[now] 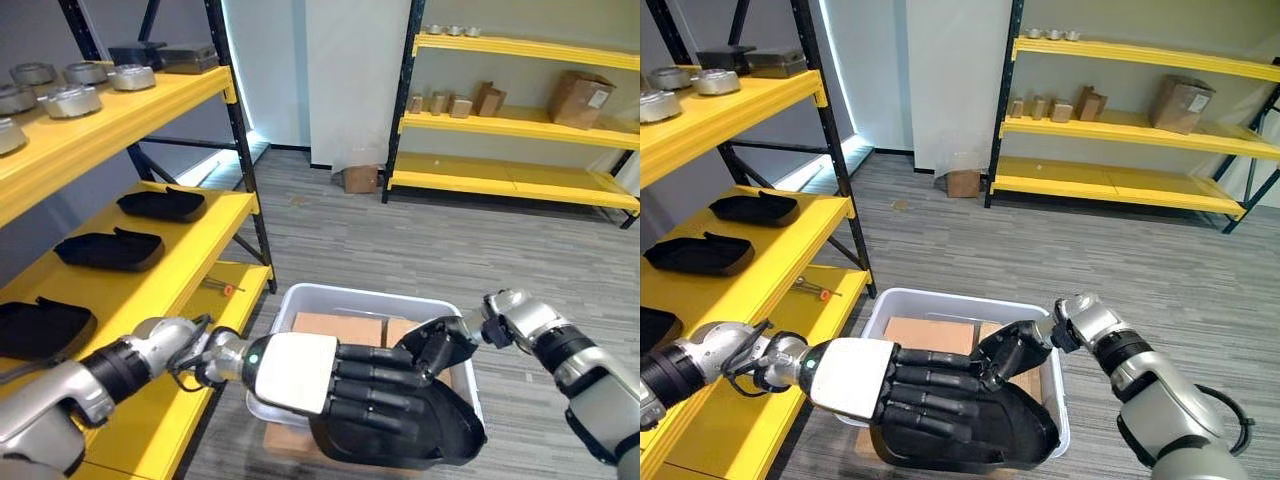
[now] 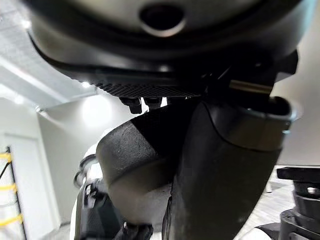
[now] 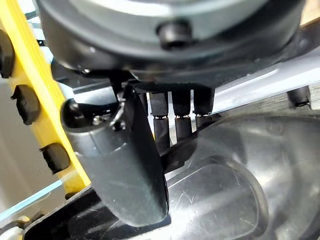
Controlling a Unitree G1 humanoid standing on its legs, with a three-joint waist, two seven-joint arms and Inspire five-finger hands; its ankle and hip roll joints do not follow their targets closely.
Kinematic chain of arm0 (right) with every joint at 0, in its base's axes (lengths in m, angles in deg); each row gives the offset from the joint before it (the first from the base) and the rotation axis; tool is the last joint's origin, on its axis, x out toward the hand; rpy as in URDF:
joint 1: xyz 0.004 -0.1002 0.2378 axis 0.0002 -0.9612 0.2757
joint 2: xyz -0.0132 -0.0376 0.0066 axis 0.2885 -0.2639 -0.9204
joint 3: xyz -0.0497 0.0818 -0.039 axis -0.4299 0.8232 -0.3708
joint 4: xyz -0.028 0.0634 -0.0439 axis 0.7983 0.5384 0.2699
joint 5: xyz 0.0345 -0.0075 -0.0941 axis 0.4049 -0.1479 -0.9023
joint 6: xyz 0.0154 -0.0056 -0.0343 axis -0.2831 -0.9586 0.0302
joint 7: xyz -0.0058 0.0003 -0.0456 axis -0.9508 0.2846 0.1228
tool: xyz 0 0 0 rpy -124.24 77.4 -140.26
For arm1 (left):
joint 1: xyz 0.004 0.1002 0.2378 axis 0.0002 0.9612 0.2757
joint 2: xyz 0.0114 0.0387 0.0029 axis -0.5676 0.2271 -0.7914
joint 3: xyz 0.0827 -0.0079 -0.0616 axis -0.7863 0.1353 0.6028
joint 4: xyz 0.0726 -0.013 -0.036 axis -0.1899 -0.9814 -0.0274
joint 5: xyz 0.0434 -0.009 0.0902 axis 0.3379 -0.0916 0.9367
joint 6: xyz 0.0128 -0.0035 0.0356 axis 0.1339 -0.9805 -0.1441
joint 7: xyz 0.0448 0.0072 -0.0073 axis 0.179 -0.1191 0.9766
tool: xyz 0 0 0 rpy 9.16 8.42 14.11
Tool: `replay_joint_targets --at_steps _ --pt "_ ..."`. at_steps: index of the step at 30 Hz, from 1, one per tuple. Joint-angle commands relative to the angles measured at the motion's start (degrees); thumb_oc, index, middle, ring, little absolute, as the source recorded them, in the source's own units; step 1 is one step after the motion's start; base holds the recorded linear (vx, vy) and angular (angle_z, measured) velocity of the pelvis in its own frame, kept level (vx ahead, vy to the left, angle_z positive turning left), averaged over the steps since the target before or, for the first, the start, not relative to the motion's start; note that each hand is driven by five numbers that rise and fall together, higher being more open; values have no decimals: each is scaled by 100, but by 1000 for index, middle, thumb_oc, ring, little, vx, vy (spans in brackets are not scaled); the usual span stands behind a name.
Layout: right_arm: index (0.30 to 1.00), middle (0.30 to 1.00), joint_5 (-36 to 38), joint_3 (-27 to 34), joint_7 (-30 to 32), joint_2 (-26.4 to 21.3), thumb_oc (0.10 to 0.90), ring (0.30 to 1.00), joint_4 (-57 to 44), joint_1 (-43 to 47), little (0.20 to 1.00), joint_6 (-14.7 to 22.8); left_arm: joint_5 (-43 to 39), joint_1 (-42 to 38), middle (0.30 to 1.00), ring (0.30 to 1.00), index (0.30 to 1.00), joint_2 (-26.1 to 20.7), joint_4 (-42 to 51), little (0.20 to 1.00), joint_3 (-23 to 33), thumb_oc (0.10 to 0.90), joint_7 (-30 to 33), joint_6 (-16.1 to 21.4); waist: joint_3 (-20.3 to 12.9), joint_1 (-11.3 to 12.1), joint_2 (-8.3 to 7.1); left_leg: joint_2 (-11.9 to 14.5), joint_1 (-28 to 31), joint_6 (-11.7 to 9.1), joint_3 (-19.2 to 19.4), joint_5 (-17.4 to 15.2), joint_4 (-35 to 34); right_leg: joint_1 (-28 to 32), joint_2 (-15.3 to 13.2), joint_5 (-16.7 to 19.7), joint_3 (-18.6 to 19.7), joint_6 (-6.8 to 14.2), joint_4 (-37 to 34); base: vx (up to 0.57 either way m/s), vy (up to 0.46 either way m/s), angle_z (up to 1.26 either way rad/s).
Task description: Move parts from the plastic box to the shelf.
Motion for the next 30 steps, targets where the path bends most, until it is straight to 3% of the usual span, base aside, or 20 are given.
replay_joint_targets --at_steps 1,2,7,12,15,22,26,30 --pt "300 300 1252 210 -168 580 400 300 -264 1277 300 10 -1831 -609 618 618 618 547 -259 618 183 627 -1323 -998 84 22 -132 -71 207 76 -114 -648 76 156 -143 -420 -414 168 106 0 0 0" --pt "300 300 1272 248 -178 545 400 300 -240 1267 300 16 -1847 -512 300 300 300 527 -251 300 258 400 -1488 -1031 91 48 -138 -73 207 82 -128 -646 71 160 -147 -415 -430 171 104 0 0 0" --pt "300 300 1332 312 -217 420 400 300 -101 1183 300 167 -2246 -194 300 300 300 377 -169 300 372 400 -2077 -1002 112 108 -136 -73 189 80 -173 -636 75 156 -155 -413 -449 178 105 0 0 0" --pt "300 300 1468 430 -393 217 400 300 82 1099 300 440 -3207 61 300 300 300 278 15 300 579 400 -2648 -1289 135 174 -129 -77 188 83 -218 -623 53 173 -159 -404 -475 174 86 -2 -1 1" --pt "300 300 1602 596 -361 209 400 300 128 1028 300 520 -3202 292 300 300 300 326 -21 300 807 400 -2371 -1461 129 210 -132 -84 191 84 -256 -625 43 184 -164 -405 -480 171 80 -5 -3 9" --pt "300 300 1755 828 -173 287 400 300 178 963 300 394 -2430 439 300 300 300 472 -74 300 995 400 -1472 -1243 104 238 -137 -81 197 76 -297 -636 36 201 -176 -414 -508 176 81 -1 0 1" --pt "300 300 1674 933 -266 524 400 300 611 1029 300 430 -2021 201 300 300 300 862 25 300 803 400 -868 -1119 56 235 -136 -89 214 74 -330 -642 13 224 -180 -419 -506 183 77 0 0 0" --pt "300 300 1537 987 -334 715 400 300 945 1094 300 504 -1926 -39 300 300 300 1221 127 300 658 400 -762 -1050 39 234 -141 -88 218 76 -342 -649 3 240 -177 -419 -502 189 67 0 0 0"
